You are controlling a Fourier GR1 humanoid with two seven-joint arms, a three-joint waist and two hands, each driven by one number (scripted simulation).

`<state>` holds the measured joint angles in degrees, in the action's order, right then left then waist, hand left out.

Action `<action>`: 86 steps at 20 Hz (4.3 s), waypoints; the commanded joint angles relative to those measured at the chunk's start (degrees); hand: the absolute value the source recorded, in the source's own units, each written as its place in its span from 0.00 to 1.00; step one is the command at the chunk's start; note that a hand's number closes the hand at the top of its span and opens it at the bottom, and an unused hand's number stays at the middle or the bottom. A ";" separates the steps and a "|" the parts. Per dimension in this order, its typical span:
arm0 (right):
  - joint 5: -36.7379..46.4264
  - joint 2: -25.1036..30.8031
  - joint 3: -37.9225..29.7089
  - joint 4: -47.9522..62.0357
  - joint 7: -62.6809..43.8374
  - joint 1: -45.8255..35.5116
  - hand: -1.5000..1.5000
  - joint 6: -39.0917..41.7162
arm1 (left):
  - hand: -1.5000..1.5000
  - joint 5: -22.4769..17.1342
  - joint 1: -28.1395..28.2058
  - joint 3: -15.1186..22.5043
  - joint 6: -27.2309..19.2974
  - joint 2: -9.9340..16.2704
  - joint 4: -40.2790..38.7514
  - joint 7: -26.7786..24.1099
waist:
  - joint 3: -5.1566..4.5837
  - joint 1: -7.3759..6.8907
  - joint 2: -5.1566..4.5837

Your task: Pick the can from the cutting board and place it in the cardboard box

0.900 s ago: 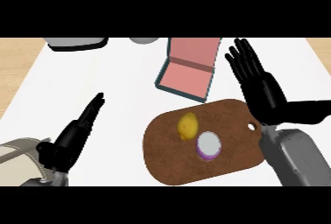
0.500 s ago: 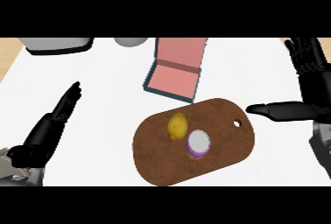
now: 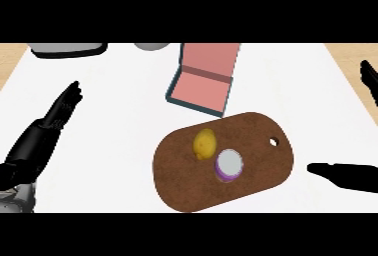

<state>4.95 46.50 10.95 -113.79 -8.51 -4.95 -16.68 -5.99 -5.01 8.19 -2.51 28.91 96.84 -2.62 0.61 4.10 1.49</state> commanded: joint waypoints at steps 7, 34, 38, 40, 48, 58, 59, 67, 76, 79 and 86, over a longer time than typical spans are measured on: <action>9.64 14.79 7.52 -16.54 -23.29 2.06 0.00 14.90 | 0.50 2.10 -3.43 -0.06 4.74 -2.19 -2.42 0.87 | -1.02 -2.54 -1.41; 13.54 -14.61 38.05 -5.35 -73.13 -29.23 0.00 36.38 | 0.50 7.56 -8.10 -1.09 7.72 -8.67 -9.32 -1.30 | -0.86 -4.42 -1.41; 18.31 -19.85 39.98 -1.07 -73.50 -29.98 0.00 35.13 | 0.50 8.14 -6.90 -1.52 7.10 -8.83 -7.91 -0.61 | -0.75 -4.37 -1.30; 18.02 -20.13 38.45 0.12 -72.57 -30.19 0.00 36.28 | 0.50 5.91 -7.23 -3.02 9.51 -7.63 -7.43 -0.55 | -0.72 -4.30 -1.30; 21.62 -22.33 40.03 6.12 -70.21 -27.52 0.00 37.90 | 0.50 7.26 -9.57 -2.50 8.23 -9.78 -8.03 1.91 | -0.68 -3.71 -1.28; 26.67 -27.06 36.14 8.38 -64.96 -23.74 0.00 40.45 | 0.50 7.48 -5.21 -4.90 11.17 -8.49 -7.50 -2.19 | -0.65 -4.08 -1.35; 27.89 -27.19 37.17 9.02 -64.53 -21.97 0.00 39.16 | 0.50 6.52 -7.42 -6.17 12.19 -7.63 -9.14 -1.10 | -0.65 -3.87 -1.38; 33.20 -29.46 34.53 17.05 -60.65 -21.62 0.00 40.83 | 0.50 6.70 -7.41 -6.17 12.50 -8.75 -6.12 1.60 | -0.62 -4.28 -1.33; 40.46 -31.00 30.74 20.66 -48.75 -13.78 0.00 38.58 | 0.50 11.01 -7.20 -5.53 11.38 -12.91 -9.25 -1.25 | -0.61 -4.11 -1.48; 43.13 -31.01 32.01 17.76 -44.71 -14.35 1.00 41.19 | 0.50 11.57 -6.27 -6.63 12.66 -11.50 -7.56 -2.25 | -0.62 -4.19 -1.43; 52.21 -29.10 31.73 16.85 -37.99 -12.90 1.00 37.24 | 0.50 13.20 -6.68 -5.32 12.04 -14.77 -6.34 0.46 | -0.61 -4.02 -1.41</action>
<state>53.69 16.61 42.32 -93.39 -47.54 -19.50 19.13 5.85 -11.95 1.87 10.00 15.85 89.26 -3.26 -0.11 0.02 0.26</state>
